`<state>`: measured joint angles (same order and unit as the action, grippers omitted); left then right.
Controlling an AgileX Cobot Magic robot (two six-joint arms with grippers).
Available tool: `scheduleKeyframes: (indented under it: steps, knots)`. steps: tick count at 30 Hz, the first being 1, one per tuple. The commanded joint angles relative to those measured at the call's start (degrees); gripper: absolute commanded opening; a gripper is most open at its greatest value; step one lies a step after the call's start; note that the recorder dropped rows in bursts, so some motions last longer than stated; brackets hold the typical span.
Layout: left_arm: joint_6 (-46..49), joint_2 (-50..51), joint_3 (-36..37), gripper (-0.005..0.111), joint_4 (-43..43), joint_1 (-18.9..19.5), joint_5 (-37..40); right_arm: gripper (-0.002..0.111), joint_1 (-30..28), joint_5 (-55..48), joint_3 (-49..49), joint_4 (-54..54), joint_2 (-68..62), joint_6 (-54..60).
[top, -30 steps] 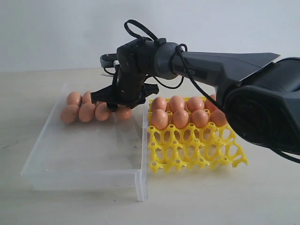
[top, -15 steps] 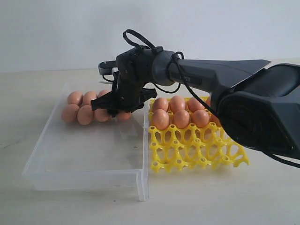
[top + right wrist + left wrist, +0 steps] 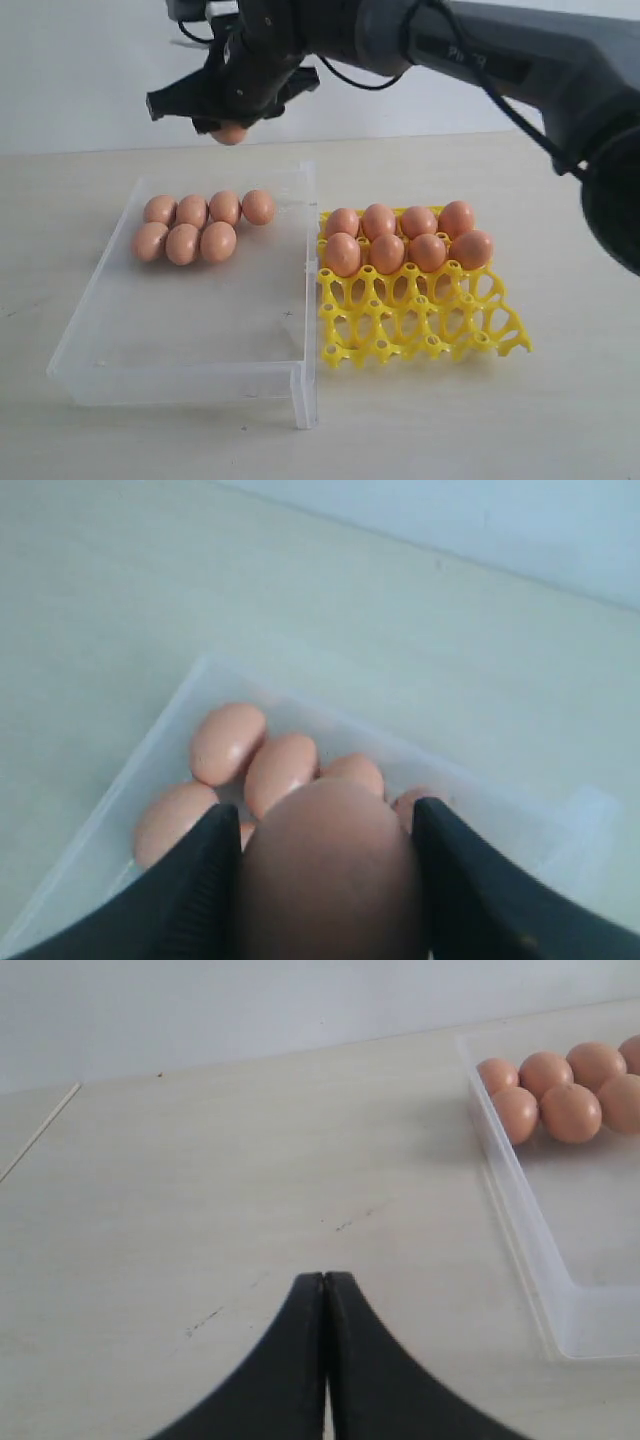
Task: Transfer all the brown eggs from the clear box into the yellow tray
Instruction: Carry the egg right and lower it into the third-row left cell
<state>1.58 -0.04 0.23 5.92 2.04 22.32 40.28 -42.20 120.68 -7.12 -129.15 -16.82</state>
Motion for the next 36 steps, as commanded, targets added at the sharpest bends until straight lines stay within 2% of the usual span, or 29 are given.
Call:
scheduleKeyframes:
  steps: [1, 4, 5, 10, 12, 15, 22, 36]
  knots:
    - [-0.3, 0.0, -0.2, 0.0, -0.1, -0.3, -0.5, 0.0, 1.2, 6.3, -6.1, -3.4, 6.6, 0.8]
    - [-0.3, 0.0, -0.2, 0.0, -0.1, -0.3, -0.5, 0.0, 1.2, 13.3, -16.5, -3.4, 11.6, -0.1]
    - [-0.3, 0.0, -0.2, 0.0, -0.1, -0.3, -0.5, 0.0, 1.2, 18.1, -24.5, -3.4, 14.8, -0.1]
    - [-0.3, 0.0, -0.2, 0.0, -0.1, -0.3, -0.5, 0.0, 1.2, 40.0, -51.3, -5.3, 30.0, -0.3]
    - [-0.3, 0.0, -0.2, 0.0, -0.1, -0.3, -0.5, 0.0, -0.1, 45.3, -59.4, -3.7, 35.1, -0.3]
    - [-0.3, 0.0, -0.2, 0.0, -0.1, -0.3, -0.5, 0.0, -1.9, 50.0, -66.5, -2.7, 38.4, 0.5]
    - [-0.3, 0.0, -0.2, 0.0, -0.1, -0.3, -0.5, 0.0, -6.1, 60.8, -75.1, 1.6, 37.2, 2.8]
    - [-0.4, 0.0, -0.2, 0.0, -0.1, -0.3, -0.5, 0.0, -6.5, 63.9, -75.7, 4.1, 27.4, 4.9]
